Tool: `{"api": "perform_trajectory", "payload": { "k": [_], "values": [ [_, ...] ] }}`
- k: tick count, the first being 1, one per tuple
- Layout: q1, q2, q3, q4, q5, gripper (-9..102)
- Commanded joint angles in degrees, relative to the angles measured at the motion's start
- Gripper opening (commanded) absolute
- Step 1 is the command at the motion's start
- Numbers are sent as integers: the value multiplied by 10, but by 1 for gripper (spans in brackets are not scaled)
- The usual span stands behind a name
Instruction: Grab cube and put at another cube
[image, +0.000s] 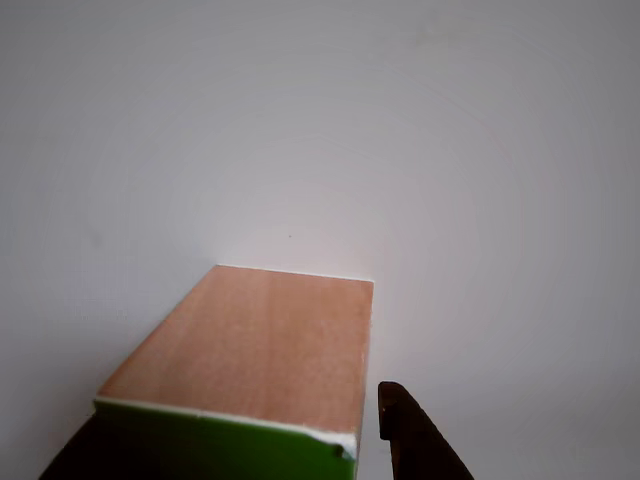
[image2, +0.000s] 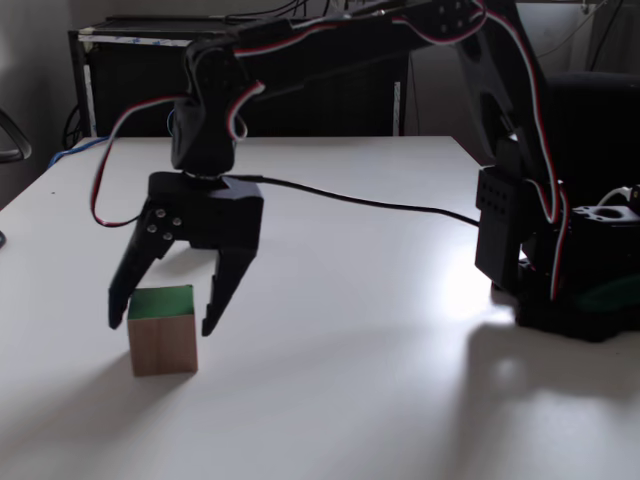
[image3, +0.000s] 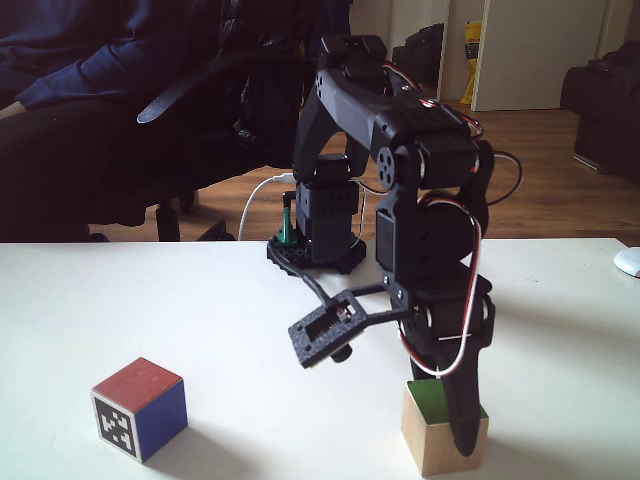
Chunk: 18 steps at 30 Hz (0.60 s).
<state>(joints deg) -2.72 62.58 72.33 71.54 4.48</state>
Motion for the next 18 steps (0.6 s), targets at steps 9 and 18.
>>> {"api": "perform_trajectory", "payload": {
  "k": [9,18],
  "values": [
    [-2,7,-30,-6,15,13],
    [34,139,23,8,24,12]
  ]
}}
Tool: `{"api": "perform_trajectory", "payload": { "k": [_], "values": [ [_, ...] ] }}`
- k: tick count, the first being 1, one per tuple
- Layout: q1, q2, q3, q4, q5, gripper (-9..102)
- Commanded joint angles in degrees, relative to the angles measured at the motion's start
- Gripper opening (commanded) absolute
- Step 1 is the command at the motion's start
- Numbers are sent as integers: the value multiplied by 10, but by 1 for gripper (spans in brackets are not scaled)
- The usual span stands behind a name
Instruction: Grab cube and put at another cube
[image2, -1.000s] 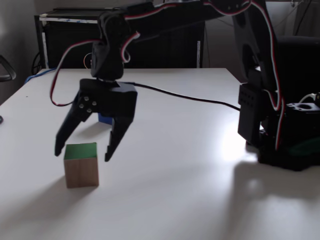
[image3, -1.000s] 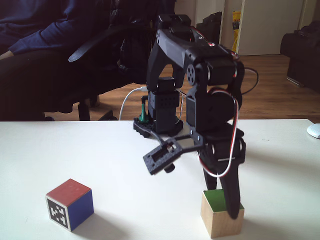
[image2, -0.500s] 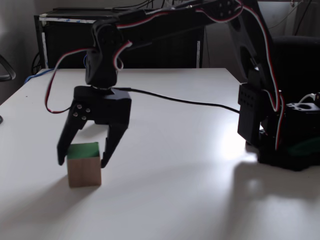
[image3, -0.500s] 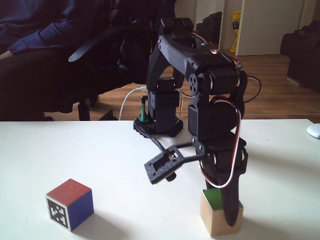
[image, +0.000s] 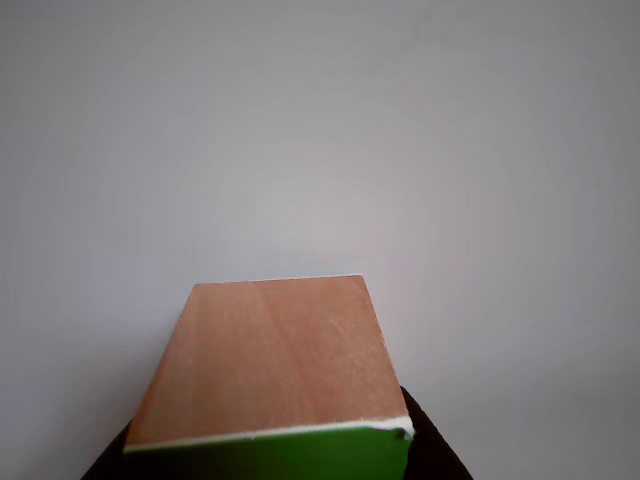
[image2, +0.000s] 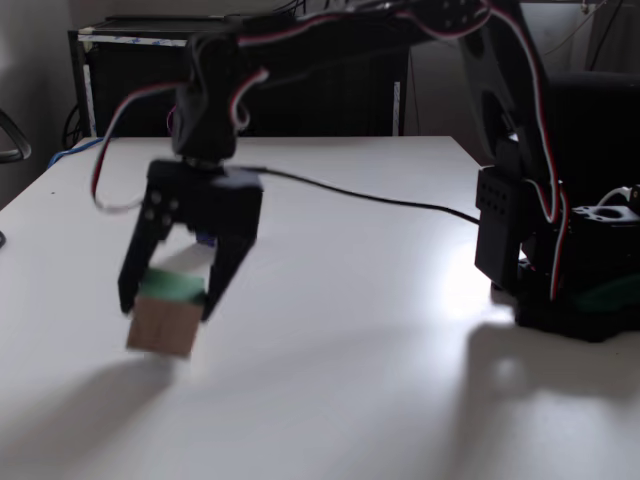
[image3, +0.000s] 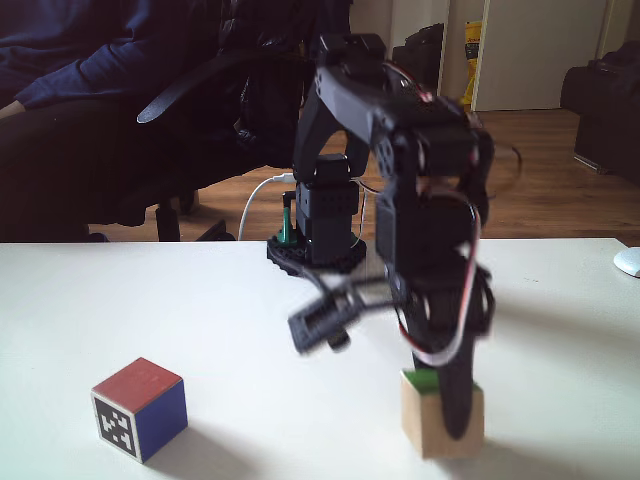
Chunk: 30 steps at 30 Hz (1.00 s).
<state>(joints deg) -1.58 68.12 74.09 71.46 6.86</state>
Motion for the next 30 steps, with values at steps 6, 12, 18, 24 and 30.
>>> {"api": "perform_trajectory", "payload": {
  "k": [6,12,18,24,30],
  "values": [
    [84,192,12,69,-34,12],
    [187,265,38,73,-93,11],
    [291,251,39,58,-136,11],
    [353,224,39,52,-163,11],
    [387,192,33,36,-182,11]
  ]
}}
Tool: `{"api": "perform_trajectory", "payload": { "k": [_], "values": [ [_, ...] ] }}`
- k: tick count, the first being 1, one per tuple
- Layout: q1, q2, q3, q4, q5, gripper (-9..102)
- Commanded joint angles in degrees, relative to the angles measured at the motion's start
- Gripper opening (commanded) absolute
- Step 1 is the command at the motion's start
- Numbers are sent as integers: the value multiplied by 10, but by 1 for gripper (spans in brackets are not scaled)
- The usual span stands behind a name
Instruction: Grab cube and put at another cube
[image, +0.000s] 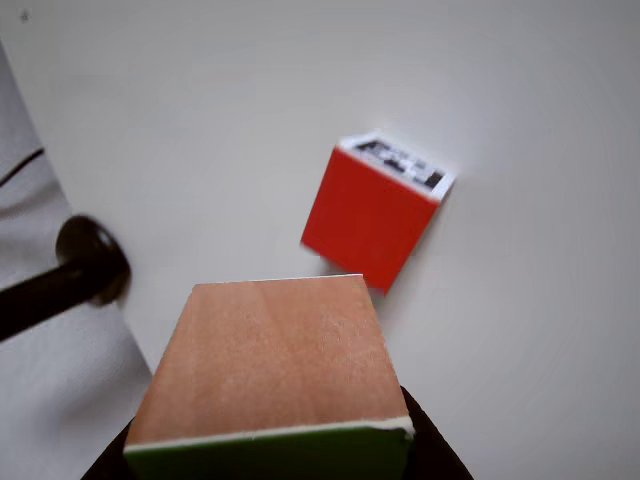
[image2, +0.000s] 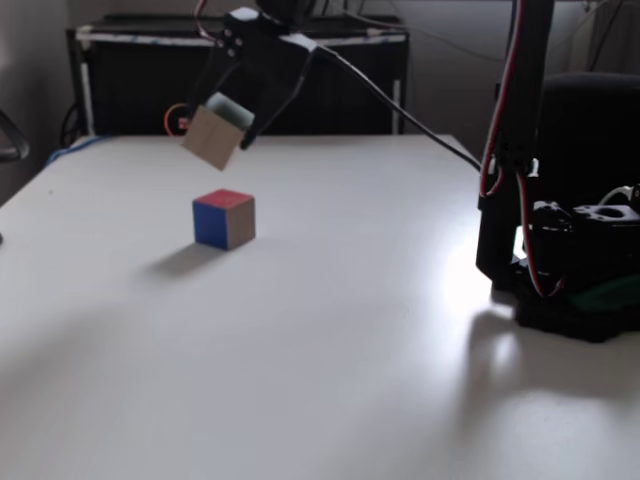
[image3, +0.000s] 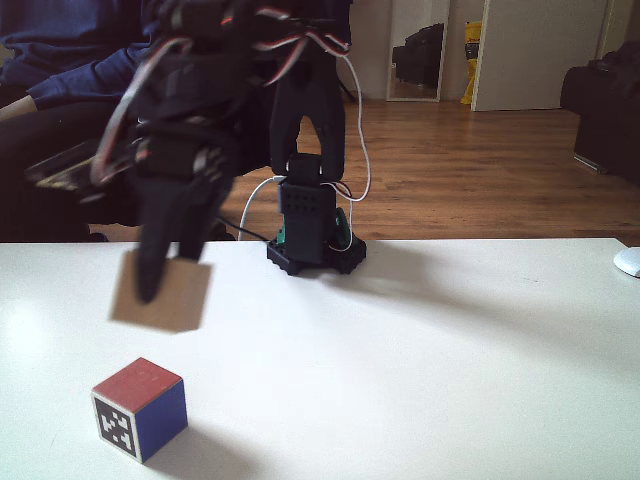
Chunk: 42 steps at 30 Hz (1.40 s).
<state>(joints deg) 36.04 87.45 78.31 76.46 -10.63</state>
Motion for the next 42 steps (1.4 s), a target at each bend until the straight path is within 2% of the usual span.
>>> {"api": "perform_trajectory", "payload": {
  "k": [1,25,42],
  "values": [
    [13,-11,-13,-14,-7,11],
    [40,-129,-87,-18,-16,13],
    [30,-149,-97,9,-32,29]
  ]
}}
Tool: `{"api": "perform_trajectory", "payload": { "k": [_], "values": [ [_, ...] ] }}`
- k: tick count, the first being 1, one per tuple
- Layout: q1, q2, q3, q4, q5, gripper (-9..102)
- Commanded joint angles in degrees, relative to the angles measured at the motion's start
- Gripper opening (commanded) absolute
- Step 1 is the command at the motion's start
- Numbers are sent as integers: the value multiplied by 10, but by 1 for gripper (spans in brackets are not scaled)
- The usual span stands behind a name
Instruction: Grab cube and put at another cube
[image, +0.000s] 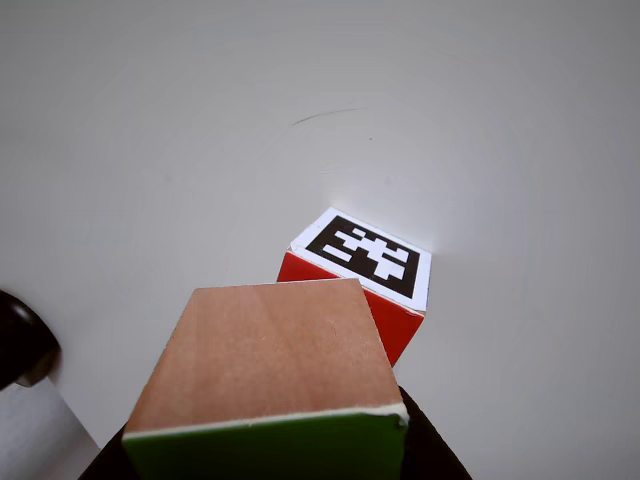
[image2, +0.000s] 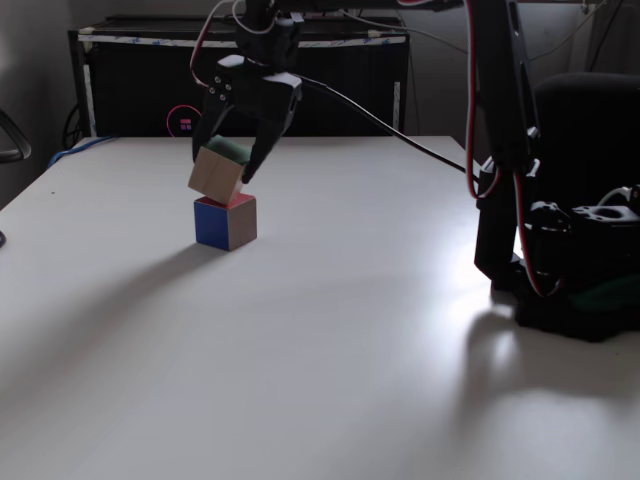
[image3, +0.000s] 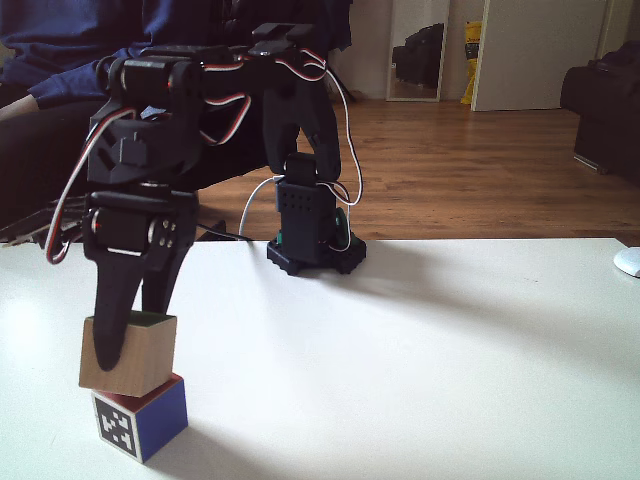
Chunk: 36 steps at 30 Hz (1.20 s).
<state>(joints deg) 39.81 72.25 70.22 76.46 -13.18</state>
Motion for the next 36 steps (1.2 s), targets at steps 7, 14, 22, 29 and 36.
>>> {"api": "perform_trajectory", "payload": {
  "k": [7,14,22,29,36],
  "values": [
    [-4,4,-27,26,-7,32],
    [3,4,-41,37,-2,34],
    [-2,6,-61,68,10,40],
    [-11,60,-35,93,17,41],
    [-36,204,85,94,17,43]
  ]
}}
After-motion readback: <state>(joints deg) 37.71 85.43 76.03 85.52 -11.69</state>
